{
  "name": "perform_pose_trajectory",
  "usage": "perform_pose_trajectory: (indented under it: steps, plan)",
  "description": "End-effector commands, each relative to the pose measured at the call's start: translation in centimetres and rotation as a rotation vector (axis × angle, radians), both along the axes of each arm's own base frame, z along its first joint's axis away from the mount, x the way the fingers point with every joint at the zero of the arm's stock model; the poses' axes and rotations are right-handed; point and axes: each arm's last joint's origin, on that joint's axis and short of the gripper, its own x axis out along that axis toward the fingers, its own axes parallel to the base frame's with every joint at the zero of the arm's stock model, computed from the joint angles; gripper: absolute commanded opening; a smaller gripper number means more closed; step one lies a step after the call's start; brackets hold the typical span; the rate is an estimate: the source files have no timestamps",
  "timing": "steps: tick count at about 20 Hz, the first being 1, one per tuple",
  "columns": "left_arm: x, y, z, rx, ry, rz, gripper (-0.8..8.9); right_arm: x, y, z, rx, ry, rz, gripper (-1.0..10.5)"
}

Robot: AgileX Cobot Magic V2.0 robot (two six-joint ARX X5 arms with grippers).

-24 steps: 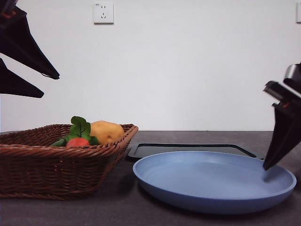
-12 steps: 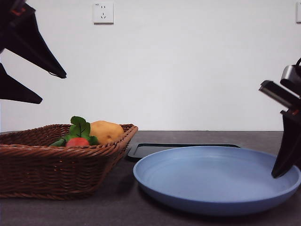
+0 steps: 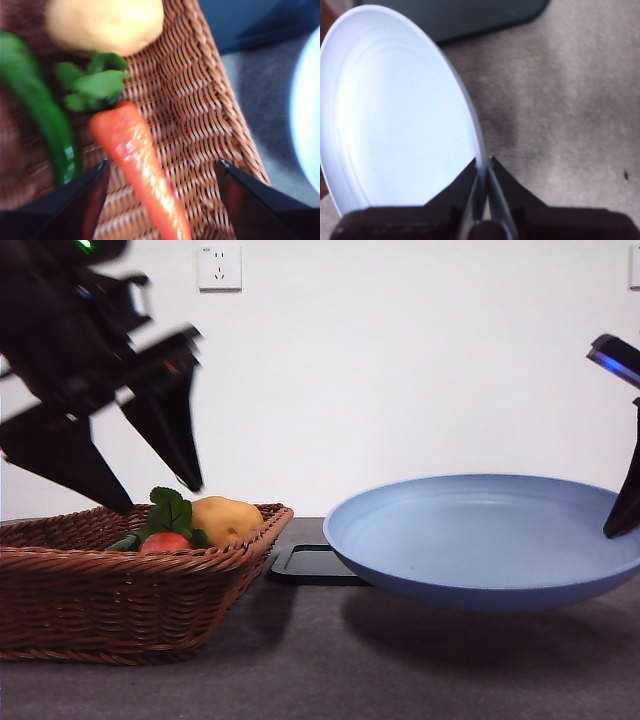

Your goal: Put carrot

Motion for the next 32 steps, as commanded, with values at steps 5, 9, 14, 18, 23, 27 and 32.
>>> perform_pose_trajectory:
  steps: [5,9,14,18,23,27,32]
  plan:
    - [2.5,-2.6,-3.3,0.17,0.102,0.011,3.61,0.2,0.1,0.5,0.008,-0.023,0.004,0.0]
    - [2.7,-2.9,-4.1,0.194,0.109,0.013,3.61,0.2,0.1,0.5,0.008,-0.023,0.004,0.0]
    - [2.6,-2.8,-4.1,0.225,0.107,-0.042,2.15,0.2,0.1,0.5,0.009,-0.024,0.004,0.0]
    - [2.6,-2.8,-4.1,0.229,0.1,-0.056,1.35,0.2,0.1,0.5,0.009,-0.024,0.004,0.0]
    - [2.5,-2.7,-3.0,0.225,0.102,-0.06,1.23,0.2,0.1,0.5,0.009,-0.024,0.004,0.0]
    - [1.5,-2.2,1.3,0.178,0.048,-0.093,1.23,0.2,0.1,0.5,0.008,-0.024,0.004,0.0]
    - [0.4,-4.1,7.9,-0.342,-0.054,-0.428,1.24,0.2,0.1,0.5,0.014,-0.026,0.009,0.0]
